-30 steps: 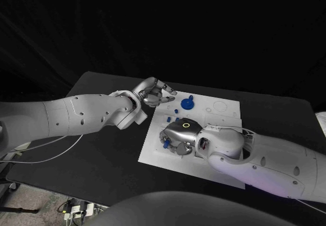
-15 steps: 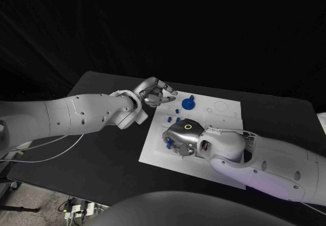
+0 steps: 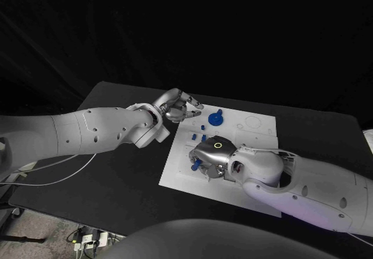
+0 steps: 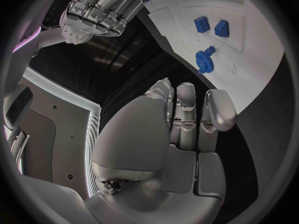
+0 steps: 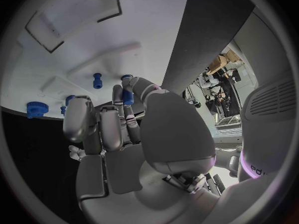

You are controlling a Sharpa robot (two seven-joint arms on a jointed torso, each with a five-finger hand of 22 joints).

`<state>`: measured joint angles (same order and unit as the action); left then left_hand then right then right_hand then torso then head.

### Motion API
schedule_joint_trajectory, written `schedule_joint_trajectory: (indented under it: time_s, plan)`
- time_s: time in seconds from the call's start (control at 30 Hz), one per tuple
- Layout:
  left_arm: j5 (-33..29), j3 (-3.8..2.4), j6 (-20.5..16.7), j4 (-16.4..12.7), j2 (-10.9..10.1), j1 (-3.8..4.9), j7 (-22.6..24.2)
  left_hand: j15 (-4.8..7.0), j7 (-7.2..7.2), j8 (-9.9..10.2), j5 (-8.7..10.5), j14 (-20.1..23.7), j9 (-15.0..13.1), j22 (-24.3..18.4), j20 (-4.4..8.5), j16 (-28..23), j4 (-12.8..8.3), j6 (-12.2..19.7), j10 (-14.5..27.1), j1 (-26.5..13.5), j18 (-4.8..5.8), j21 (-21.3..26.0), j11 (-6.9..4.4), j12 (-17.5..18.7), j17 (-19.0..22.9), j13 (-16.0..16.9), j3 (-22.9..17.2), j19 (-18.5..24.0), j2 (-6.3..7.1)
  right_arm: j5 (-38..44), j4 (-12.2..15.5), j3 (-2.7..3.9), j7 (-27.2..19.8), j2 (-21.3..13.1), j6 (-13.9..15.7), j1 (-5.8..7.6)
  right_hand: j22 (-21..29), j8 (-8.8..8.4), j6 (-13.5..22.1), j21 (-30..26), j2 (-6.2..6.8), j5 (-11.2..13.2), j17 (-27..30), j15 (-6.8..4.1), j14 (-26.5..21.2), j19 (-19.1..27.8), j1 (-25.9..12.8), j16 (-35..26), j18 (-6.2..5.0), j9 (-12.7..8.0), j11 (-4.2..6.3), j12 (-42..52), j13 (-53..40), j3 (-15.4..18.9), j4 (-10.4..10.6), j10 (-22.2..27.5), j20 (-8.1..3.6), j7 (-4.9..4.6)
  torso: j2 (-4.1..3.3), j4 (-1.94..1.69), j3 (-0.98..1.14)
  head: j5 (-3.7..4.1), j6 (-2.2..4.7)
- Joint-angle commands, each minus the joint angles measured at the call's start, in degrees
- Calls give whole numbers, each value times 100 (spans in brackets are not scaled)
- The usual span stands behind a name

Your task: Assemble the parts on the task board

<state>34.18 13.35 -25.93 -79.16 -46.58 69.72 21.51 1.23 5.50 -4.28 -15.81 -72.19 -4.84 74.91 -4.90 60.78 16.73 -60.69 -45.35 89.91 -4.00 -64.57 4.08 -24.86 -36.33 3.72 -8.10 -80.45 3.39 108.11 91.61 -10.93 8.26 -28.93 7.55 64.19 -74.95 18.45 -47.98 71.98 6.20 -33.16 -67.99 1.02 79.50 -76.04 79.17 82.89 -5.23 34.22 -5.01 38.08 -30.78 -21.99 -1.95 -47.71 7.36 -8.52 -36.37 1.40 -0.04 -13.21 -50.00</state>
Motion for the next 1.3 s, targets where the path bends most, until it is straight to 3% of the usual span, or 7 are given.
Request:
schedule_joint_trajectory:
  time_s: [0.03, 0.33, 0.6, 0.83, 1.03, 1.13, 1.3]
  plan:
    - [9, -4, 88, -2, 17, 0, 2, -12, 39, 23, -22, 37, 7, 817, -11, -28, -13, 5, -17, 55, -106, 23, 39, -17, 7, -5, -32, 48, 3, 87, 5, -1, 41, 2, -87, -6, -875, -39, -27, -23, 37, 23, 7, 12, -46, 46, -29, -28, 42, -13, 5, -34, 7, -15, -26, -16, 2, -4, 2, -1, -1, 12, 0]
    - [9, -4, 107, 12, 33, 0, -16, -13, 39, 25, -23, 44, 8, 815, -12, -36, -14, 8, -14, 59, -108, 32, 41, -15, 21, -6, -35, 52, 2, 15, 2, -2, 3, 12, -99, -10, -869, -98, -6, -37, 42, 82, 29, 12, -64, 62, -57, -39, 39, -41, 8, -61, 10, -27, -28, -6, 2, 0, 6, -2, -1, 11, 0]
    - [9, -4, 128, 30, 39, 0, -31, -14, 40, 26, -25, 49, 9, 814, -13, -41, -17, 10, -11, 67, -108, 35, 43, -13, 29, -6, -38, 54, 1, -16, -3, -4, -12, 20, -101, -18, -855, -268, 121, -80, 56, 303, 73, 16, -93, 98, -115, -58, 31, -116, 5, -132, 13, -46, -39, 47, 4, 34, 5, -3, 2, 16, 0]
    - [9, -4, 133, 46, 45, 0, -38, -14, 40, 26, -25, 49, 9, 814, -13, -41, -17, 10, -11, 67, -108, 35, 43, -13, 29, -6, -38, 54, 1, -32, -10, -5, -21, 6, -35, -26, -828, -673, 478, -170, 111, 761, 145, 65, -138, 156, -219, -83, 17, -345, -55, -269, 12, -64, -17, 259, 35, 93, 8, -8, 3, 10, 0]
    - [9, -4, 127, 49, 43, 0, -37, -16, 49, 29, -26, 55, 11, 812, -15, -44, -17, 18, -3, 74, -109, 44, 46, -9, 34, -7, -39, 58, 4, -27, -6, -6, -23, -69, 118, -28, -714, -1038, 827, -547, 203, 1200, 461, 152, -386, 441, -285, -216, -55, -591, -256, -650, 94, 43, -1, 1083, 118, 170, 5, -9, 6, 4, 0]
    - [9, -4, 123, 48, 38, 0, -36, -16, 49, 29, -26, 55, 11, 812, -15, -44, -17, 18, -3, 74, -109, 44, 46, -9, 34, -7, -39, 58, 4, -28, 23, -7, -50, -162, 292, -29, -642, -1339, 1262, -807, 195, 1395, 645, 209, -558, 634, -239, -288, -103, -818, -355, -885, 186, 241, -4, 1700, 174, 335, 3, -8, 7, -9, 0]
    - [9, -4, 118, 45, 25, 0, -35, -16, 49, 29, -26, 55, 11, 812, -15, -44, -17, 18, -3, 74, -109, 44, 46, -9, 34, -7, -39, 58, 4, -64, 125, -6, -167, -379, 715, -29, -614, -1434, 1372, -954, 147, 1440, 746, 263, -658, 724, -156, -310, -129, -990, -415, -919, 245, 463, 19, 1977, 230, 379, 1, 4, 2, -20, 0]
